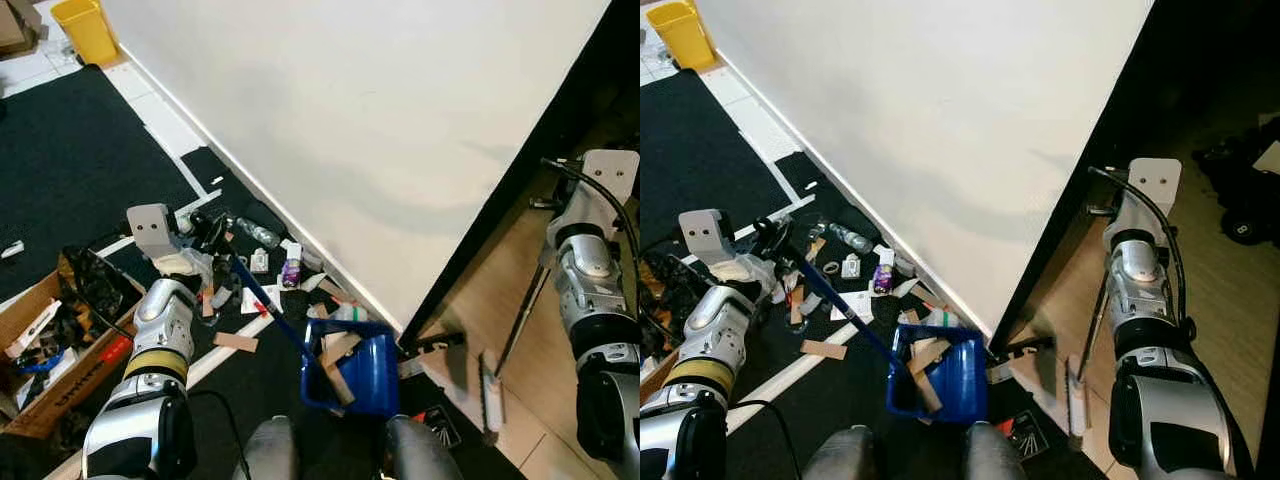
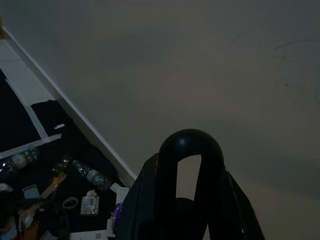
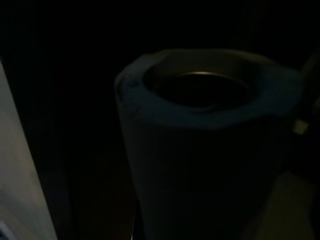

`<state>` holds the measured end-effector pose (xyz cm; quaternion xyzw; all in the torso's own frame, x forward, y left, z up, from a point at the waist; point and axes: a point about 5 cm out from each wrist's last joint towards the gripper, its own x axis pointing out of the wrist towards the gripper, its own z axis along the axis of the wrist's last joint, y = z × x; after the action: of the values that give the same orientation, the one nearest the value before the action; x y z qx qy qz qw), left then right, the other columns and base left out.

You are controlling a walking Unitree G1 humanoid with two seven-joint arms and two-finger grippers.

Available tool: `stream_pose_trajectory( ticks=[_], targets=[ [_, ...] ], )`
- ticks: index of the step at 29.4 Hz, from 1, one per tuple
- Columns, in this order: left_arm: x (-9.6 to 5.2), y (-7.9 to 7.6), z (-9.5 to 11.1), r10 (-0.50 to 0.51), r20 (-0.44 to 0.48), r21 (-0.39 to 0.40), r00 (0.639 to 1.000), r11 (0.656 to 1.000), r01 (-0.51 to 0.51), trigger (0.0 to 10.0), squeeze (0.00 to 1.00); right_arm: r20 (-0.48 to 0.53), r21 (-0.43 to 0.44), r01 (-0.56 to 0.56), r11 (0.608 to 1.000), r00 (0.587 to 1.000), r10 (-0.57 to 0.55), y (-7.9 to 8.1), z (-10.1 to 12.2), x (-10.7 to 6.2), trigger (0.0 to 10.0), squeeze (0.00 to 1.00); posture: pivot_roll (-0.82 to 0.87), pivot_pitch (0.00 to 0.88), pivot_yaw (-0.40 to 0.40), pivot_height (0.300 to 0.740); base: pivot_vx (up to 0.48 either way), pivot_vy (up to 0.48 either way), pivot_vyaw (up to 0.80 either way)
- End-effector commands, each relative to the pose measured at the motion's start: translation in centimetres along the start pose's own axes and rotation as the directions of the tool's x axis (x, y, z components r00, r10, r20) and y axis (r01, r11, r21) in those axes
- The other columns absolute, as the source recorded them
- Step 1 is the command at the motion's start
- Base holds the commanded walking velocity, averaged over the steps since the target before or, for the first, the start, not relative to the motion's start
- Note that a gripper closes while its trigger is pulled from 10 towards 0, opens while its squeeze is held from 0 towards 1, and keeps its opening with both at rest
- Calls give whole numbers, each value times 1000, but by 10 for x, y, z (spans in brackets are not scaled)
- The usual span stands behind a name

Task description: Sweep floor

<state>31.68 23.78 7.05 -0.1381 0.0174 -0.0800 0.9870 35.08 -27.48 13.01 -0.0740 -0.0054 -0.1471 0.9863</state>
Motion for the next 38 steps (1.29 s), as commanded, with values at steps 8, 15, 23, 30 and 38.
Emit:
stream_pose_trajectory(
  ticks=[8, 15, 23, 30, 38],
  targets=[
    [2, -8, -7, -12, -15, 2, 1000, 1000, 12, 10000, 0, -40, 30, 3, 1000, 999, -2, 3, -3, 1, 10000, 0, 129, 67, -24, 740, -228, 0, 0],
    [3, -10, -7, -18, -15, 9, 1000, 1000, 18, 10000, 0, -47, 31, 6, 999, 999, -4, 3, -3, 1, 10000, 0, 129, 64, -25, 740, -295, 0, 0],
    [4, -14, -9, -25, -17, 6, 1000, 1000, 25, 10000, 0, -56, 31, 6, 999, 998, -5, 5, -3, 2, 10000, 0, 130, 66, -27, 740, -299, 0, 0],
    [5, -15, -9, -29, -20, 10, 999, 1000, 29, 10000, 0, -59, 29, 9, 1000, 998, -7, 4, -4, 2, 10000, 0, 128, 66, -27, 740, -301, 0, 0],
    [6, -16, -9, -35, -23, 14, 999, 999, 35, 10000, 0, -61, 25, 12, 1000, 998, -11, 2, -3, 2, 10000, 0, 121, 57, -28, 740, -320, 0, 0]
  ],
)
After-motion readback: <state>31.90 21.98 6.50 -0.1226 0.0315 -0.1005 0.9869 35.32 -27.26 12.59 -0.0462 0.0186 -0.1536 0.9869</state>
